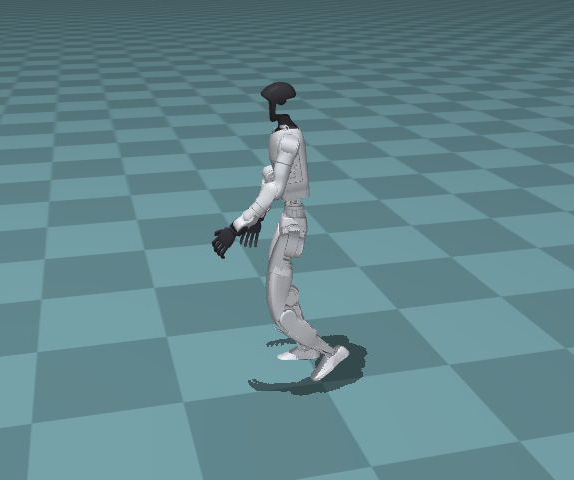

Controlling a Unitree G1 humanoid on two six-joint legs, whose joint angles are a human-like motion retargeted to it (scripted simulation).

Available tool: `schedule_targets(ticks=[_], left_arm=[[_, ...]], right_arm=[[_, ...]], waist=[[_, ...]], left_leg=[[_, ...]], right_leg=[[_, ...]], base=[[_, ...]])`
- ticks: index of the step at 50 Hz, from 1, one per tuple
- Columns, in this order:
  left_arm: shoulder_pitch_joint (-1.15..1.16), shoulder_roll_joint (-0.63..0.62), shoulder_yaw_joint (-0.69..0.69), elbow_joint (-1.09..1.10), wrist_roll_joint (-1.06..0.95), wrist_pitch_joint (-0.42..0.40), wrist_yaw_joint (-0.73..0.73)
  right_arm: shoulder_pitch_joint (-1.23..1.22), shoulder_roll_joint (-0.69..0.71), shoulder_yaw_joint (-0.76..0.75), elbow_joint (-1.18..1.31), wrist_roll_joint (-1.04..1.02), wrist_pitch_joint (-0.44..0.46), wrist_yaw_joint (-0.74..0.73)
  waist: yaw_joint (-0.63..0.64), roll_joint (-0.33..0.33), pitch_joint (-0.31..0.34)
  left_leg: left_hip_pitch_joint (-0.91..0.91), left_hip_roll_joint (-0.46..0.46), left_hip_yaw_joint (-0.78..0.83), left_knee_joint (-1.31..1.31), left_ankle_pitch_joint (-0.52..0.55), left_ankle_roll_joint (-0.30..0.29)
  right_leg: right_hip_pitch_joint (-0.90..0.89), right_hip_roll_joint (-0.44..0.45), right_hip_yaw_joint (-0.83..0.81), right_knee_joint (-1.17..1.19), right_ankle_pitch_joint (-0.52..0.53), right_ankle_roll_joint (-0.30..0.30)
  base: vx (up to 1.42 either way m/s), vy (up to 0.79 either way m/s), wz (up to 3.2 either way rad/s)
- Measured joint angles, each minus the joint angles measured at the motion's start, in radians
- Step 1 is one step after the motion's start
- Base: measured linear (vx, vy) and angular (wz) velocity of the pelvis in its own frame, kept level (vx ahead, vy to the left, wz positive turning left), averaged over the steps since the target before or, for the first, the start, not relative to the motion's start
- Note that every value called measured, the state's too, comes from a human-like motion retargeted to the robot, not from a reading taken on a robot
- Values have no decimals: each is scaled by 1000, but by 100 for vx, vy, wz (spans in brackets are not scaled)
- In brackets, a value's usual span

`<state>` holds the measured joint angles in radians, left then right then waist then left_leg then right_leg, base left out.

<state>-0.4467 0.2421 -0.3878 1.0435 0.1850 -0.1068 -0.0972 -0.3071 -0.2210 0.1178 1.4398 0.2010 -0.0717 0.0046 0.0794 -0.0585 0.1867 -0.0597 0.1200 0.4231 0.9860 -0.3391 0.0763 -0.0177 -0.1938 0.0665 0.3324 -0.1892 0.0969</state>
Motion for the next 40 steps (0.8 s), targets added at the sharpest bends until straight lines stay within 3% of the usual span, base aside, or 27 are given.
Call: schedule_targets(ticks=[5,10,13,17,20,24,28,30,33,36,38,40], left_arm=[[111,-25,98,214,-59,-12,27],[179,-33,206,495,-180,-15,37],[227,-21,193,582,-138,6,-11],[291,13,128,552,-70,0,-78],[304,45,124,481,-33,12,-93],[270,56,166,399,-36,24,-70],[231,41,180,320,-29,4,-27],[210,28,189,277,-59,-1,-26],[198,10,164,207,-125,-34,-12],[209,-1,147,154,-202,-71,12],[228,-7,146,134,-230,-86,31],[246,-12,153,133,-222,-90,50]], right_arm=[[-117,17,23,-66,10,-55,-53],[-174,2,16,-122,10,-103,-73],[-158,-22,-4,-137,4,-94,-43],[-83,-57,-63,-127,-53,-71,-8],[-12,-89,-121,-97,-123,-40,9],[79,-122,-159,-23,-195,-21,39],[166,-128,-162,58,-177,-34,47],[200,-119,-184,91,-221,-24,81],[236,-100,-180,115,-198,-32,94],[251,-80,-159,117,-198,-35,96],[253,-72,-148,109,-217,-37,90],[237,-70,-123,100,-205,-50,68]], waist=[[86,3,22],[84,50,14],[81,50,-1],[95,53,-15],[132,52,-28],[96,73,-15],[-6,88,-20],[-28,105,-27],[-67,102,-17],[-86,72,8],[-74,60,20],[-44,66,27]], left_leg=[[16,-55,103,-439,-31,-32],[78,-64,373,-882,122,-42],[131,-84,311,-915,67,-14],[173,-89,227,-893,9,-11],[178,-103,180,-865,-23,-20],[217,-130,25,-866,-39,-63],[203,-141,-184,-788,-66,-88],[240,-145,-289,-864,-36,-90],[284,-162,-427,-884,-19,-98],[355,-197,-539,-895,-11,-104],[399,-208,-585,-895,-5,-107],[418,-201,-600,-867,8,-111]], right_leg=[[90,10,42,1,-5,39],[167,70,1,48,-10,47],[134,82,2,198,59,82],[-1,96,11,514,248,125],[-152,49,-32,731,286,57],[-254,-44,-149,830,125,-70],[-313,-50,-195,724,63,-79],[-320,4,-161,558,33,-68],[-275,43,-60,229,58,-19],[-194,28,87,-119,162,37],[-158,9,137,-213,229,69],[-125,1,115,-186,176,67]], base=[[59,17,-58],[60,27,41],[58,30,71],[54,29,86],[49,29,95],[50,28,203],[49,16,289],[51,6,266],[54,-1,249],[60,-10,207],[61,-14,133],[59,-15,81]])
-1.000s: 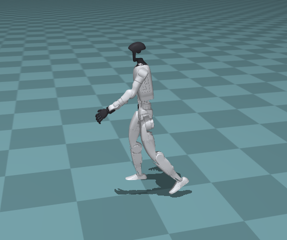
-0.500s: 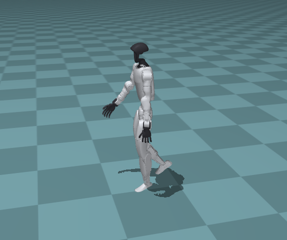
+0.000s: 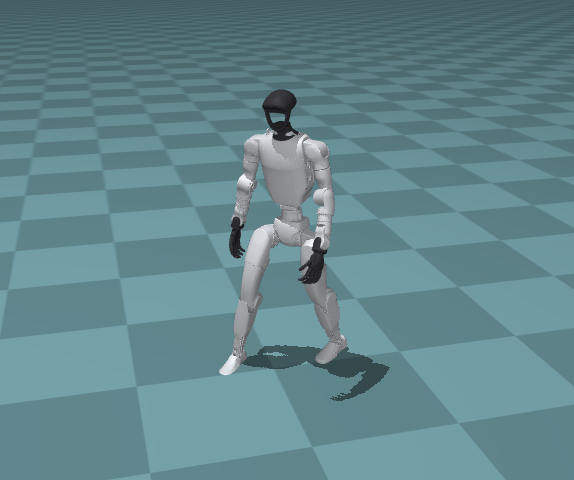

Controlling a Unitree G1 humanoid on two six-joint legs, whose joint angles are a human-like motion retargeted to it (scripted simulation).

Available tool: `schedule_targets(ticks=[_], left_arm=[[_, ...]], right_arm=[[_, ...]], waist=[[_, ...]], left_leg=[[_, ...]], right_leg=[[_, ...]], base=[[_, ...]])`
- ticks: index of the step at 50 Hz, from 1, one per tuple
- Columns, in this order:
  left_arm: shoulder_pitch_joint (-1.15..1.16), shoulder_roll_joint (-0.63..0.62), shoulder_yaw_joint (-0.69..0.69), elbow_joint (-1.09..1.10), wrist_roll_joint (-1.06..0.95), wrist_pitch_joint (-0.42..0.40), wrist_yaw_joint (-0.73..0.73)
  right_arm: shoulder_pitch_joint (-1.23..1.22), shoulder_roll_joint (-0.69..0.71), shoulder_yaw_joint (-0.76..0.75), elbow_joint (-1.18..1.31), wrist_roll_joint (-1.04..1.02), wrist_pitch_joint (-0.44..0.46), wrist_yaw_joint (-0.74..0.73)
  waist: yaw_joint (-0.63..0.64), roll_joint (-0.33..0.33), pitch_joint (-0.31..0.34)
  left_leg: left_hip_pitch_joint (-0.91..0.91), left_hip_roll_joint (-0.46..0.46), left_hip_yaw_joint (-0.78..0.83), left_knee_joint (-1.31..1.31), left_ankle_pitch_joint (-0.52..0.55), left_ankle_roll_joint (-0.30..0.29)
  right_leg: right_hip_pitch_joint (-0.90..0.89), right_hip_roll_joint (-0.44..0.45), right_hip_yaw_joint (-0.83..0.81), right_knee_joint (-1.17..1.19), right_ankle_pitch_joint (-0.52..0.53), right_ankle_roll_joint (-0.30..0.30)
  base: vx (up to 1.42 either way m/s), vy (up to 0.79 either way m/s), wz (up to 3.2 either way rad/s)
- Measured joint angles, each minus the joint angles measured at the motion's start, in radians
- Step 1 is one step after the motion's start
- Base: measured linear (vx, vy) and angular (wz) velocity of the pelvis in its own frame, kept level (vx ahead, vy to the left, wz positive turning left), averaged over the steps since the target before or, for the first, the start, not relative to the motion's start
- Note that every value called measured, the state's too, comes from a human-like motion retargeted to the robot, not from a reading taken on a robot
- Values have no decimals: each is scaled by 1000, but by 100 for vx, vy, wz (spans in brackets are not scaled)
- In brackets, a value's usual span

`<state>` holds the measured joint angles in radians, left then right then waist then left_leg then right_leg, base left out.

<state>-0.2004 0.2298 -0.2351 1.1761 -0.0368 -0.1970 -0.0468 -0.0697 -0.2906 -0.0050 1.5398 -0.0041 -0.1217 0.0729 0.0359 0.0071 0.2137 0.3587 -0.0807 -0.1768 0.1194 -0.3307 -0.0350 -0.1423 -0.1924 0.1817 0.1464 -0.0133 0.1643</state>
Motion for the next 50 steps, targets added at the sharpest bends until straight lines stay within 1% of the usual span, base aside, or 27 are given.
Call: schedule_targets(ticks=[3,5,7,8,10,12,13,16,17,18,20,22,23,24,28,29,30,32,35,38,40,43,45,46,47,48,50], left_arm=[[34,-10,16,38,69,13,22],[67,-13,24,65,119,56,-1],[91,-10,25,89,125,85,-51],[100,-7,25,102,113,85,-62],[118,-4,27,137,131,100,-108],[132,4,30,179,148,109,-130],[132,8,31,205,152,113,-133],[137,16,38,268,104,112,-74],[138,19,41,285,64,96,-40],[147,23,43,300,23,62,-5],[152,20,62,327,-46,32,9],[145,14,69,349,-69,40,-9],[131,9,68,354,-80,63,-19],[122,8,63,355,-70,82,-37],[65,23,38,322,59,135,-129],[43,32,38,303,93,142,-137],[20,40,41,280,122,149,-141],[-28,52,43,222,169,152,-119],[-94,55,24,111,183,146,-65],[-153,47,-29,-9,179,130,-25],[-191,41,-80,-89,170,113,-10],[-240,34,-162,-198,136,83,14],[-253,39,-215,-255,136,32,48],[-249,37,-226,-274,128,9,61],[-245,35,-231,-289,112,-8,68],[-238,29,-226,-300,81,-14,66],[-207,19,-207,-302,51,-14,73]], right_arm=[[-49,-1,91,-3,73,-21,-54],[-91,-7,149,-6,101,-9,-96],[-147,-23,166,-17,85,10,-121],[-177,-34,164,-27,82,11,-139],[-227,-52,162,-54,81,22,-129],[-269,-70,153,-91,116,20,-129],[-290,-79,147,-113,145,19,-132],[-333,-105,128,-189,240,-10,-175],[-341,-112,120,-218,274,-32,-201],[-341,-116,112,-250,313,-70,-235],[-349,-123,104,-307,335,-103,-259],[-347,-128,96,-362,323,-100,-253],[-343,-133,76,-389,287,-74,-235],[-333,-134,65,-412,257,-56,-215],[-261,-125,32,-472,140,2,-130],[-241,-119,23,-472,102,16,-114],[-222,-112,12,-468,60,30,-97],[-190,-98,3,-437,14,40,-80],[-149,-81,0,-359,-35,51,-42],[-105,-70,-5,-283,-36,56,5],[-76,-65,-11,-239,-20,57,31],[-42,-62,-11,-184,5,61,44],[-21,-59,14,-153,62,36,13],[-15,-57,21,-136,51,27,10],[-13,-55,25,-118,31,24,11],[-19,-54,23,-98,-7,31,21],[-36,-60,32,-65,7,31,1]], waist=[[39,-12,31],[51,-29,26],[60,-33,-25],[66,-36,-44],[95,-61,-64],[134,-86,-74],[157,-99,-73],[220,-120,-47],[232,-116,-34],[230,-97,-26],[224,-72,-29],[213,-57,-32],[218,-52,-27],[218,-45,-23],[200,-32,-12],[196,-31,-10],[192,-27,-9],[173,-20,-4],[125,-7,-5],[66,14,-11],[28,28,-13],[-21,32,-4],[-68,26,4],[-78,17,8],[-80,6,13],[-68,-6,20],[-43,1,23]], left_leg=[[-32,-6,48,207,15,-12],[-178,4,144,514,6,-27],[-384,82,276,802,-10,1],[-464,137,356,913,-30,33],[-541,209,515,998,-99,102],[-581,219,613,956,-128,115],[-594,202,640,894,-121,105],[-558,126,699,550,-73,60],[-536,126,740,445,-63,42],[-535,174,809,426,-75,9],[-510,214,995,300,-67,20],[-461,185,1080,179,-44,24],[-413,122,1050,49,-5,49],[-375,87,1007,-18,9,61],[-284,34,858,-58,-20,68],[-269,27,823,-55,-27,67],[-253,20,787,-55,-30,64],[-232,19,702,-27,-36,52],[-217,8,557,15,-22,46],[-200,3,392,27,7,34],[-184,4,278,19,25,21],[-139,-6,112,-8,46,-8],[-121,-5,9,28,30,-93],[-96,-10,-31,21,27,-101],[-64,-15,-67,3,30,-91],[-20,-22,-96,-39,46,-44],[16,-8,-136,-46,56,-25]], right_leg=[[99,-25,-65,26,-73,-33],[129,-44,-105,39,-89,-57],[86,-45,-144,68,-98,-73],[72,-47,-163,82,-104,-75],[62,-69,-177,100,-102,-67],[65,-92,-180,111,-93,-60],[70,-104,-179,114,-89,-57],[126,-136,-185,113,-74,-41],[150,-137,-198,130,-78,-32],[169,-123,-231,181,-102,-21],[195,-103,-264,221,-99,-12],[211,-97,-283,276,-72,-10],[215,-101,-273,302,-37,-18],[204,-105,-266,366,-4,-28],[72,-130,-251,752,151,-72],[33,-125,-241,832,161,-80],[-4,-113,-228,901,153,-88],[-59,-90,-226,976,61,-111],[-125,-81,-263,976,0,-161],[-153,-73,-330,830,-77,-192],[-147,-63,-378,657,-106,-183],[-90,-41,-386,267,-61,-127],[-35,-35,-352,13,-38,-69],[-26,-35,-292,-59,-13,-30],[-17,-34,-225,-115,21,7],[-11,-30,-143,-134,76,39],[5,-21,-118,-96,71,21]], base=[[56,-18,74],[46,-16,95],[39,-10,104],[41,-4,88],[44,1,57],[46,9,24],[48,14,12],[52,20,16],[56,26,57],[56,28,81],[55,30,93],[54,35,97],[52,39,99],[52,41,107],[52,34,151],[51,26,177],[51,23,193],[50,21,220],[48,18,266],[48,12,304],[49,3,318],[52,-5,317],[57,-14,312],[59,-19,260],[59,-22,190],[59,-23,144],[58,-23,99]])
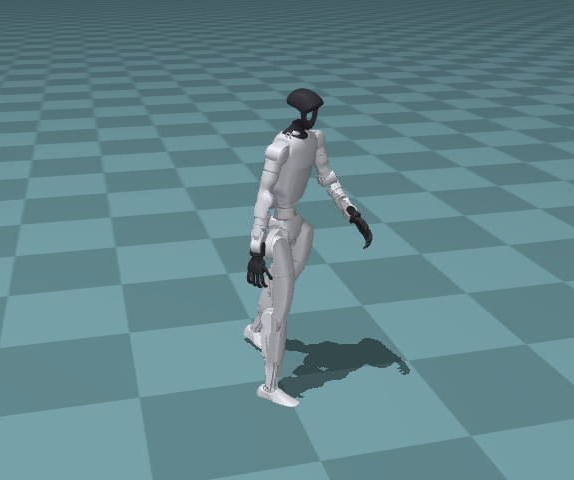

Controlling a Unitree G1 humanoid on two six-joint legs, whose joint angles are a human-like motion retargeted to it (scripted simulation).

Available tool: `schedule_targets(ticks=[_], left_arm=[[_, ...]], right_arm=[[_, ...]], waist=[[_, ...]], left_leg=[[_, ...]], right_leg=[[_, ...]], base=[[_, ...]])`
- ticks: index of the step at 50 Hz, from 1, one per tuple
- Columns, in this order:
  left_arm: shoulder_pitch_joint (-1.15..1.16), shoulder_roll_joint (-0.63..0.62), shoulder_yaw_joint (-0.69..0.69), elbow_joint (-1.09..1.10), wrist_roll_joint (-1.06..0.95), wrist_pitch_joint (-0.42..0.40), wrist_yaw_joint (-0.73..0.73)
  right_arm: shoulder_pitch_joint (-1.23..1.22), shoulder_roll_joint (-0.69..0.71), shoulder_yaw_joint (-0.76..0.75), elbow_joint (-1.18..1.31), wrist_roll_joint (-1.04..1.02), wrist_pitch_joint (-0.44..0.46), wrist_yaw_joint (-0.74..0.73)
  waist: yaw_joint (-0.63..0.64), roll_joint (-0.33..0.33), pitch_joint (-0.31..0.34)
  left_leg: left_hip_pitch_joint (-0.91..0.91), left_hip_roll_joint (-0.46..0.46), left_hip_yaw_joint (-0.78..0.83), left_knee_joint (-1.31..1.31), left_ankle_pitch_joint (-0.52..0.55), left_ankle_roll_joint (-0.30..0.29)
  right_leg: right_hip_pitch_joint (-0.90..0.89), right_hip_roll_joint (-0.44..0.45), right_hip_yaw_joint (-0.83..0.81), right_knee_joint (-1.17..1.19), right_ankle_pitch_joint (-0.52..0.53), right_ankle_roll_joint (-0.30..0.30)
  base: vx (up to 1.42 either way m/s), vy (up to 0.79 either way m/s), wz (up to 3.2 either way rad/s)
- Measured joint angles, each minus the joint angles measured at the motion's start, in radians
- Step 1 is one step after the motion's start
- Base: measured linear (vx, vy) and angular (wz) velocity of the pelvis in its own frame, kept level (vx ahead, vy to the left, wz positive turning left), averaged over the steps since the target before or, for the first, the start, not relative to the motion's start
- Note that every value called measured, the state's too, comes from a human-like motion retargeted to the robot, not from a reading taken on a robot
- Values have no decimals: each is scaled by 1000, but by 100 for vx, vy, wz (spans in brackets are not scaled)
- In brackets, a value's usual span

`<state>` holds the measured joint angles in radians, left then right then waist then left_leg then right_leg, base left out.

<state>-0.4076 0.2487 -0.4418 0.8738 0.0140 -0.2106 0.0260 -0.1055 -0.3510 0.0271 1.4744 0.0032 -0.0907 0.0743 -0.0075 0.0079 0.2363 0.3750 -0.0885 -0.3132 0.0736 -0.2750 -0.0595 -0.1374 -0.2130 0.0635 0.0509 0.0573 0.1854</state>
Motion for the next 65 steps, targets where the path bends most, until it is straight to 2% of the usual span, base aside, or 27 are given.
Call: schedule_targets(ticks=[4,7,11,13,15,17,18,20,22,25,28,30,32,33,35,37,40,43,45,49,50,52,53,56,60,62,65], left_arm=[[89,-44,103,106,-32,36,45],[155,-70,201,244,-73,89,26],[229,-54,277,452,-86,132,-60],[275,-33,275,554,-104,98,-41],[293,-13,256,670,27,150,-141],[346,9,234,725,79,148,-132],[382,19,235,739,70,105,-112],[406,58,382,763,-290,24,-165],[428,54,243,754,-53,85,-111],[452,75,279,734,-61,91,-157],[417,99,292,717,-21,103,-205],[350,123,396,712,-206,116,-260],[296,125,313,685,-17,115,-200],[248,131,383,675,-139,130,-216],[200,122,263,634,169,127,-142],[139,109,258,579,188,131,-131],[61,90,235,470,152,121,-135],[15,83,187,339,95,98,-118],[-2,85,152,252,53,79,-93],[-1,95,117,124,-44,34,-53],[6,99,115,103,-60,27,-52],[43,100,119,94,-53,13,-64],[74,103,121,101,-7,3,-69],[167,89,152,142,29,22,-83],[283,65,188,228,33,54,-71],[306,46,215,304,124,108,-121],[352,34,232,413,185,114,-154]], right_arm=[[-79,-12,47,61,116,-24,-111],[-142,-17,73,72,173,-24,-201],[-214,-37,66,10,194,-25,-233],[-240,-55,54,-44,221,-67,-292],[-286,-56,94,-90,249,-40,-205],[-312,-62,97,-140,285,-64,-207],[-312,-65,89,-169,314,-105,-230],[-321,-64,99,-212,388,-161,-216],[-350,-68,41,-221,325,-111,-216],[-314,-60,2,-236,347,-104,-172],[-250,-39,-24,-226,323,-86,-122],[-193,-20,-32,-215,292,-58,-73],[-142,7,-44,-191,180,-38,-77],[-110,20,-46,-182,158,-19,-52],[-65,47,-58,-154,49,-12,-37],[-22,69,-62,-124,-13,4,13],[12,90,-53,-80,-44,20,80],[27,95,-38,-50,-32,21,97],[33,91,-34,-40,-15,20,82],[20,72,-33,-32,9,17,22],[11,67,-32,-29,17,15,10],[-8,56,-5,-23,66,-8,-9],[-18,52,25,-14,102,-30,-26],[-73,34,71,8,122,-39,-82],[-162,19,57,1,115,-35,-189],[-219,23,58,-11,144,-9,-159],[-277,34,58,-42,196,-24,-172]], waist=[[47,7,26],[76,-22,14],[142,-54,-53],[157,-41,-57],[228,-83,-59],[256,-90,-39],[250,-71,-27],[272,-58,-24],[299,-53,-3],[304,-40,-10],[296,-46,-7],[288,-49,-10],[267,-64,-11],[255,-63,-14],[214,-63,-15],[185,-53,-19],[125,-41,-22],[58,-27,-29],[19,-24,-33],[-19,-42,-26],[-16,-39,-26],[-6,-29,-37],[-11,-36,-49],[-13,-33,-61],[8,-14,-84],[48,-27,-73],[98,-44,-51]], left_leg=[[-22,17,19,188,5,-17],[-216,30,194,560,-4,-44],[-492,187,555,917,-59,45],[-584,278,656,1046,-81,40],[-542,201,714,818,-124,79],[-514,171,733,652,-129,42],[-514,203,746,647,-155,2],[-478,217,807,451,-155,-8],[-384,156,841,66,18,31],[-344,156,838,-14,51,46],[-289,142,755,-25,6,66],[-262,133,711,-25,-20,63],[-249,116,661,-19,-36,64],[-241,115,631,-13,-44,60],[-230,116,575,4,-54,42],[-203,119,528,-8,-54,33],[-171,124,467,-17,-55,27],[-147,135,417,-18,-57,23],[-131,135,389,-11,-60,20],[-72,107,358,13,-68,23],[-58,106,360,21,-67,25],[-53,113,379,84,-55,23],[-90,107,397,195,-68,12],[-182,120,445,475,-11,0],[-406,214,554,922,60,6],[-416,219,604,923,6,73],[-473,233,651,954,-63,92]], right_leg=[[73,-2,-97,118,-129,-97],[106,-34,-158,150,-165,-119],[69,-64,-206,182,-184,-115],[102,-62,-246,194,-204,-104],[94,-90,-203,197,-171,-100],[145,-99,-211,201,-171,-86],[197,-84,-242,202,-184,-73],[204,-76,-260,282,-198,-60],[254,-62,-261,243,-172,-69],[273,-55,-292,342,-156,-93],[210,-87,-292,584,-94,-138],[136,-114,-279,772,-25,-166],[50,-128,-248,924,47,-169],[17,-114,-226,975,40,-161],[-38,-92,-202,1039,-36,-153],[-86,-89,-211,1053,-90,-168],[-143,-83,-225,984,-173,-184],[-161,-54,-229,771,-226,-165],[-145,-31,-217,548,-207,-141],[-63,-15,-159,126,-59,-69],[-52,-9,-140,106,-47,-65],[-36,-2,-129,156,-134,-73],[-55,-19,-131,237,-190,-67],[-3,-21,-114,246,-240,-81],[34,-5,-92,232,-272,-106],[89,-4,-57,152,-236,-108],[137,-20,-37,145,-244,-107]], base=[[57,-25,83],[46,-24,100],[41,-12,77],[49,2,65],[46,1,-23],[52,9,13],[57,15,57],[53,15,34],[49,19,39],[53,23,76],[53,24,98],[51,21,111],[51,16,134],[51,11,151],[51,7,155],[50,5,133],[50,0,122],[50,-8,106],[53,-14,85],[58,-20,31],[60,-21,-36],[62,-20,-49],[64,-19,-42],[62,-19,-43],[55,-12,-47],[53,-5,-69],[54,5,-56]])
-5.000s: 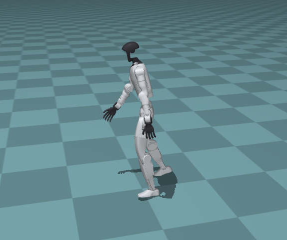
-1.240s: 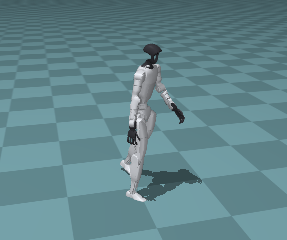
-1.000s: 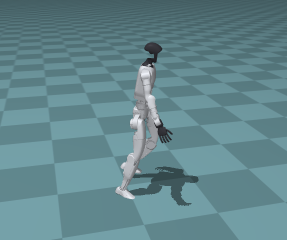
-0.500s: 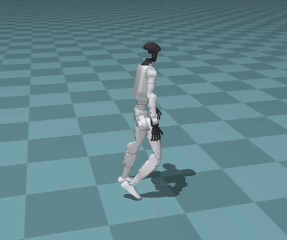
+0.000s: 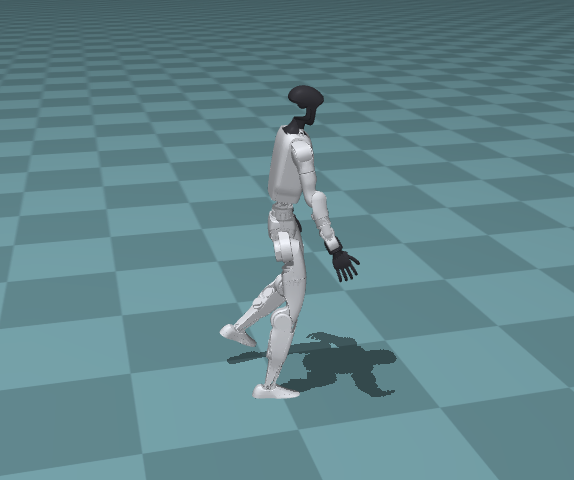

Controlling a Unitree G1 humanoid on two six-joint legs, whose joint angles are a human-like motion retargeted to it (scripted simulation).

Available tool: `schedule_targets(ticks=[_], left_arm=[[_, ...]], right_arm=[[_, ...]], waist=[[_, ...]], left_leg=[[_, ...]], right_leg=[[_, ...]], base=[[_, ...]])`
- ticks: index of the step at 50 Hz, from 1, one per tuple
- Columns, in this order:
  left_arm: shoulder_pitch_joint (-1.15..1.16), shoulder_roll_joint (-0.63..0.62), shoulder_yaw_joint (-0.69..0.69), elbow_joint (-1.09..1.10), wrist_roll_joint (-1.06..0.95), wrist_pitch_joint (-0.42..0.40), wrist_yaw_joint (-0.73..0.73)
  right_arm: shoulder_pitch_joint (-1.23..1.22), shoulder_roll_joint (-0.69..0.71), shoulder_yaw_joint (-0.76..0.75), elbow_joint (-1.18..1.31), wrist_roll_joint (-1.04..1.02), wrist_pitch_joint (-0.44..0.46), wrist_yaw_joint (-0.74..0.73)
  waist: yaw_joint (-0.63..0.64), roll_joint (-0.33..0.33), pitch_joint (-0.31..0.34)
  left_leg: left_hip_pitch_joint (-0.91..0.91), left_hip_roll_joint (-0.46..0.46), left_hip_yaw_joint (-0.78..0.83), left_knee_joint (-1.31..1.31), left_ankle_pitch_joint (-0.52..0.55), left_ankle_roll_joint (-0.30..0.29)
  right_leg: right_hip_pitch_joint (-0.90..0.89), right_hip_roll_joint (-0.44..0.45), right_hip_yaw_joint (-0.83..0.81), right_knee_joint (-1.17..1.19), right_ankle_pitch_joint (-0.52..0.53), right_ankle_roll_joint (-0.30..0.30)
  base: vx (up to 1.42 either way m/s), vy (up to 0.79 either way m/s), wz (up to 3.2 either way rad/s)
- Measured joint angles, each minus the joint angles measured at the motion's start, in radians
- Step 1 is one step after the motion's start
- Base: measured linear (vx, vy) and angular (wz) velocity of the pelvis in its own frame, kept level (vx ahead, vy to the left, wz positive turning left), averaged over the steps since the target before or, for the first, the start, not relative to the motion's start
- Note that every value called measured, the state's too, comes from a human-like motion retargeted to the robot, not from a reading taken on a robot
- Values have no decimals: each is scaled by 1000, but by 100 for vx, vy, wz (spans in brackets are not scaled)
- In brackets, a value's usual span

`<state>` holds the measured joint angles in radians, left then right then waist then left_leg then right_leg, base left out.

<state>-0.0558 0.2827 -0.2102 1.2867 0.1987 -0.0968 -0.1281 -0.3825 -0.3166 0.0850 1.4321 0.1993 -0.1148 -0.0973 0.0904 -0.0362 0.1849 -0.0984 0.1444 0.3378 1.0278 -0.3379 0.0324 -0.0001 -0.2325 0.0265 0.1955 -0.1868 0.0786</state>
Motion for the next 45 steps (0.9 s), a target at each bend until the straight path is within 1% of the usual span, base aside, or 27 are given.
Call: schedule_targets(ticks=[3,6,7,9,11,12,15,17,20,22,25,27,29,30,32,33,35,37,38,39,40,42,45], left_arm=[[30,-1,9,117,66,8,-30],[37,12,10,214,56,-4,-29],[33,18,8,241,29,-15,-24],[19,32,5,284,-44,-43,-15],[6,49,2,309,-80,-54,-12],[-6,57,-2,316,-88,-55,-10],[-56,79,-18,315,-87,-58,2],[-100,89,-32,296,-85,-64,19],[-179,95,-37,254,-82,-57,54],[-237,91,-25,220,-83,-44,71],[-325,76,-10,173,-95,-32,76],[-382,61,-15,146,-107,-30,68],[-438,46,-30,122,-111,-30,62],[-464,39,-39,110,-111,-30,61],[-508,28,-66,80,-108,-34,69],[-525,23,-82,60,-108,-38,77],[-549,20,-114,9,-120,-47,99],[-544,26,-138,-52,-124,-62,122],[-533,30,-148,-83,-123,-66,129],[-517,34,-153,-113,-121,-67,133],[-498,39,-157,-141,-117,-66,134],[-444,38,-149,-173,-106,-62,131],[-347,20,-115,-179,-94,-25,101]], right_arm=[[-43,18,18,-31,25,-8,9],[-76,32,38,-66,38,-30,10],[-84,35,41,-78,41,-42,10],[-88,39,41,-101,48,-66,14],[-73,41,34,-117,61,-77,26],[-62,41,27,-121,69,-78,33],[-11,42,-5,-113,79,-75,46],[36,46,-30,-91,55,-70,45],[112,56,-67,-52,-13,-44,47],[158,62,-86,-27,-52,-24,60],[216,67,-105,8,-88,-4,104],[244,65,-113,30,-100,6,140],[265,59,-120,51,-108,13,169],[272,55,-124,61,-112,16,180],[283,45,-134,75,-117,22,188],[287,39,-139,80,-116,25,187],[283,28,-149,87,-116,33,175],[277,20,-151,89,-120,39,160],[272,17,-147,89,-113,40,152],[262,13,-139,88,-99,37,145],[251,9,-127,88,-83,34,139],[219,1,-86,89,-56,22,128],[162,-9,-26,86,-44,30,103]], waist=[[62,-21,19],[116,-33,38],[132,-33,45],[154,-24,56],[167,-13,56],[172,-12,56],[172,-18,54],[165,-19,47],[145,-26,25],[117,-26,11],[58,-15,-1],[16,-6,-3],[-21,2,-1],[-38,5,0],[-69,7,3],[-84,7,4],[-111,3,15],[-128,-7,23],[-130,-4,22],[-129,5,22],[-127,18,21],[-129,34,31],[-147,39,48]], left_leg=[[-26,-10,22,-135,-35,-20],[-10,-10,50,-412,-55,-31],[4,-9,62,-528,-45,-29],[36,1,85,-750,27,-26],[59,10,86,-872,105,-34],[74,7,77,-903,123,-38],[131,-17,34,-919,79,-40],[165,-25,16,-928,60,-43],[191,-40,-9,-927,50,-35],[199,-42,-29,-917,45,-40],[222,-38,-65,-910,45,-51],[249,-38,-91,-916,48,-50],[281,-41,-111,-927,51,-48],[298,-43,-120,-932,52,-47],[329,-52,-136,-939,54,-49],[344,-57,-145,-939,54,-51],[381,-71,-163,-934,52,-57],[422,-91,-173,-919,51,-59],[436,-93,-172,-908,57,-57],[447,-90,-168,-889,67,-57],[455,-84,-162,-868,81,-57],[461,-77,-150,-781,121,-55],[397,-67,-137,-522,176,-49]], right_leg=[[45,-17,26,-3,6,8],[90,-27,38,-2,15,32],[106,-28,38,1,17,41],[138,-18,31,16,17,49],[162,-3,19,47,20,45],[169,-1,14,72,26,41],[151,-5,7,217,82,36],[92,-3,6,381,140,23],[-47,-13,-13,648,257,-6],[-131,-30,-53,768,247,-33],[-217,-29,-98,834,166,-53],[-254,-16,-114,798,123,-53],[-279,-11,-137,712,69,-50],[-287,-10,-152,654,47,-47],[-283,-2,-175,477,42,-29],[-272,4,-182,365,58,-18],[-225,21,-186,94,127,12],[-187,30,-169,-101,232,51],[-180,35,-155,-127,260,47],[-173,43,-143,-119,240,30],[-166,52,-132,-92,197,7],[-135,55,-116,-31,116,-10],[-68,39,-96,23,55,-15]], base=[[55,12,-52],[56,19,-28],[57,26,-6],[58,29,11],[59,32,31],[59,33,43],[59,34,56],[58,31,61],[56,25,61],[54,18,68],[54,11,75],[55,6,70],[55,3,56],[56,-1,47],[58,-4,42],[60,-9,38],[63,-13,29],[66,-16,-2],[66,-17,-35],[67,-17,-54],[69,-16,-61],[71,-16,-56],[68,-13,-31]])
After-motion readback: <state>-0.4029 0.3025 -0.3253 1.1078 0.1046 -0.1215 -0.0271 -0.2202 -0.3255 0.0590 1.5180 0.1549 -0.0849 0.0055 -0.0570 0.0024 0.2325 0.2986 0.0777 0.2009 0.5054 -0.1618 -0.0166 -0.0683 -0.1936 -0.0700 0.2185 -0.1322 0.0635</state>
